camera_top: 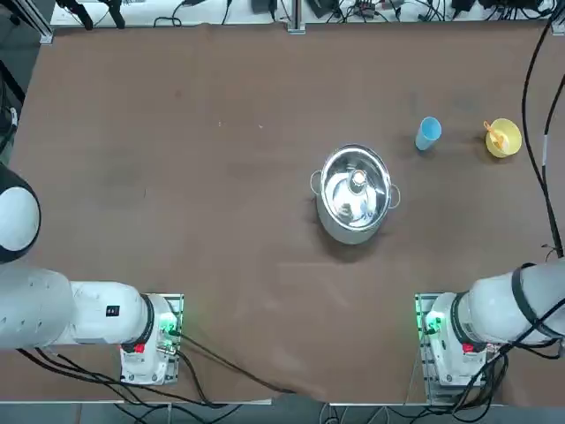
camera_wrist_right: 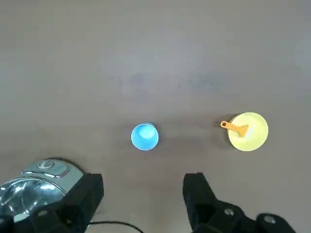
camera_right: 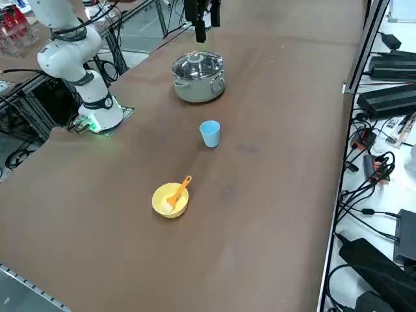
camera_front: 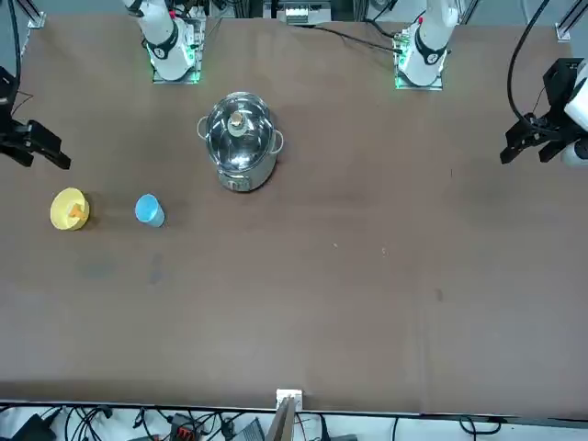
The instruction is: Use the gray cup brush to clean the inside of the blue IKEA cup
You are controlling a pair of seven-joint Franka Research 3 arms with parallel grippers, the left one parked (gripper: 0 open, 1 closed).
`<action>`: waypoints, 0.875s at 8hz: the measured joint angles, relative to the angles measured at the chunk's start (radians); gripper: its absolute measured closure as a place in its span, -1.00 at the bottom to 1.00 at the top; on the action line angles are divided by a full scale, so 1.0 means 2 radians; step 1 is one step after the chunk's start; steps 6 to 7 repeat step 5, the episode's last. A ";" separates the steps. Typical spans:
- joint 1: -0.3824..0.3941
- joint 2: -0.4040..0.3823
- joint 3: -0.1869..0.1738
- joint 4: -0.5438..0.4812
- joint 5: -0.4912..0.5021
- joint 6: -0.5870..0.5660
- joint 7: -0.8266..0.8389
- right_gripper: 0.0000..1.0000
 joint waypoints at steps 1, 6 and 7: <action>0.000 0.000 0.000 0.000 0.000 0.000 0.000 -1.00; 0.005 -0.001 0.001 0.000 0.001 0.000 0.032 -1.00; 0.005 -0.001 0.001 0.000 0.001 0.000 0.032 -1.00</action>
